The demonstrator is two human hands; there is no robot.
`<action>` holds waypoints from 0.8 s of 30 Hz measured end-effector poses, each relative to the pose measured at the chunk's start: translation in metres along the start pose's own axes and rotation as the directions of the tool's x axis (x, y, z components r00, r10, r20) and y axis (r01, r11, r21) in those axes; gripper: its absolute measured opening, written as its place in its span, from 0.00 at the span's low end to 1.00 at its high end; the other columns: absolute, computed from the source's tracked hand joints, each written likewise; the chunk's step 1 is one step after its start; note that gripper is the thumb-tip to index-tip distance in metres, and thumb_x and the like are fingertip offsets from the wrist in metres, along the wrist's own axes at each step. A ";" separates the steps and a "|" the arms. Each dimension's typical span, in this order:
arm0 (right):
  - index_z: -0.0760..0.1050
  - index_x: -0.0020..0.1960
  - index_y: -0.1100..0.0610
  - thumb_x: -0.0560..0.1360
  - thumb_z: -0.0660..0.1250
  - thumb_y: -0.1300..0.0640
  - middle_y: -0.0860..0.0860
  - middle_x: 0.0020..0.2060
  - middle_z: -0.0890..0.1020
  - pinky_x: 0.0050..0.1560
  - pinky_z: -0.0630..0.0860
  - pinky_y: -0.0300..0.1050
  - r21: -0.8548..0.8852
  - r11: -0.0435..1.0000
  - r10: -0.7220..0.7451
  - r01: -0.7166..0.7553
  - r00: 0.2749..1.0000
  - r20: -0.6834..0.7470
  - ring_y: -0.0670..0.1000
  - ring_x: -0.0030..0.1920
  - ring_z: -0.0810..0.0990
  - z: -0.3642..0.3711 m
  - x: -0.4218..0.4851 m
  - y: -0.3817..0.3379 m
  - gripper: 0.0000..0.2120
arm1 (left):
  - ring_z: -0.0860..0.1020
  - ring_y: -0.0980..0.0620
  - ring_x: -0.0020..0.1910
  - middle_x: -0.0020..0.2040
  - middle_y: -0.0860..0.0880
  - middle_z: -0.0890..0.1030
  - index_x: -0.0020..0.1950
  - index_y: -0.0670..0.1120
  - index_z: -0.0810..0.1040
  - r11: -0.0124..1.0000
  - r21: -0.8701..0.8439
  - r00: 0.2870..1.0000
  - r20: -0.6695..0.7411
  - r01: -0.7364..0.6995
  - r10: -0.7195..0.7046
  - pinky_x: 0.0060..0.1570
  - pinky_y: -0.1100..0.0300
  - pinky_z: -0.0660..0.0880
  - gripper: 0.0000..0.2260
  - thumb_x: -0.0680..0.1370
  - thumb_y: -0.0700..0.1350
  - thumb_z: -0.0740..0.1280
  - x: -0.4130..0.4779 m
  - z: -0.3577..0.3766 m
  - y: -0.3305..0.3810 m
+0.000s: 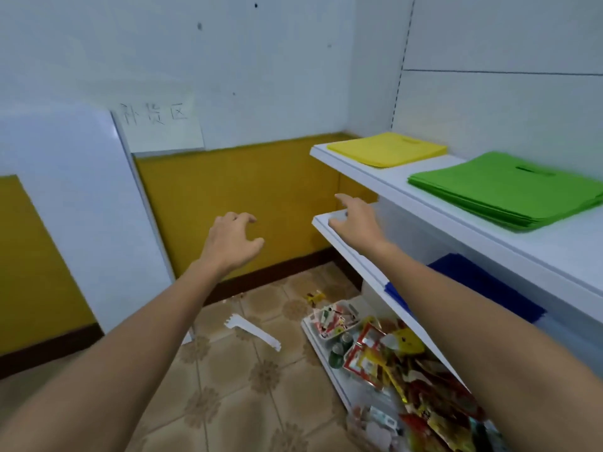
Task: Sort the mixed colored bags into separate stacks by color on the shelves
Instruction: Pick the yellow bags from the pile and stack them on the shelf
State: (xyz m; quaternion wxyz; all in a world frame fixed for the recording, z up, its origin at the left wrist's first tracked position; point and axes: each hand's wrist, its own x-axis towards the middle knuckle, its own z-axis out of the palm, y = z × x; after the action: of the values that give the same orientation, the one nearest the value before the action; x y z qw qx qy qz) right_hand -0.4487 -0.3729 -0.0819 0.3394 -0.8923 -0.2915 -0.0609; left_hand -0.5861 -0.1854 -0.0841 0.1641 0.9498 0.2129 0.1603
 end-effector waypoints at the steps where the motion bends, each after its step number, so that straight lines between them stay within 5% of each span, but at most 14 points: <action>1: 0.62 0.73 0.55 0.75 0.63 0.54 0.57 0.65 0.72 0.63 0.71 0.56 -0.012 1.000 -0.006 0.006 1.000 -0.005 0.56 0.65 0.70 0.006 0.015 -0.004 0.27 | 0.65 0.45 0.67 0.67 0.44 0.69 0.68 0.47 0.69 1.000 0.000 1.000 0.002 0.002 -0.002 0.64 0.51 0.65 0.22 0.75 0.49 0.64 0.013 -0.001 -0.009; 12: 0.63 0.72 0.56 0.76 0.64 0.48 0.56 0.66 0.73 0.60 0.72 0.53 -0.034 0.993 0.107 -0.116 0.975 -0.195 0.56 0.64 0.72 0.026 0.177 0.003 0.27 | 0.66 0.46 0.66 0.66 0.45 0.68 0.67 0.48 0.68 0.992 -0.043 0.990 0.062 -0.121 0.123 0.64 0.50 0.66 0.21 0.75 0.48 0.64 0.194 0.004 -0.045; 18: 0.63 0.72 0.56 0.76 0.65 0.50 0.56 0.65 0.73 0.61 0.72 0.52 -0.042 0.988 0.141 -0.151 0.974 -0.179 0.56 0.63 0.73 0.039 0.242 0.032 0.27 | 0.67 0.46 0.66 0.66 0.45 0.68 0.67 0.48 0.69 0.982 -0.111 0.980 0.117 -0.151 0.163 0.63 0.50 0.67 0.20 0.75 0.47 0.64 0.270 0.038 -0.035; 24: 0.62 0.73 0.56 0.76 0.63 0.53 0.55 0.68 0.70 0.62 0.69 0.49 -0.043 0.985 0.156 -0.169 0.964 -0.213 0.55 0.66 0.70 0.031 0.334 0.057 0.27 | 0.68 0.46 0.65 0.65 0.45 0.70 0.66 0.48 0.70 0.962 -0.176 0.976 0.031 -0.208 0.217 0.63 0.50 0.67 0.19 0.75 0.45 0.66 0.359 0.059 -0.015</action>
State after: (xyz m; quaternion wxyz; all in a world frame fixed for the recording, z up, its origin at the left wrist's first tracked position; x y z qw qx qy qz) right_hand -0.1443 -0.2270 -0.0354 0.3448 -0.9117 -0.1779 -0.1351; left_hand -0.2611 -0.0223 -0.0582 0.2326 0.9531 0.0909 0.1711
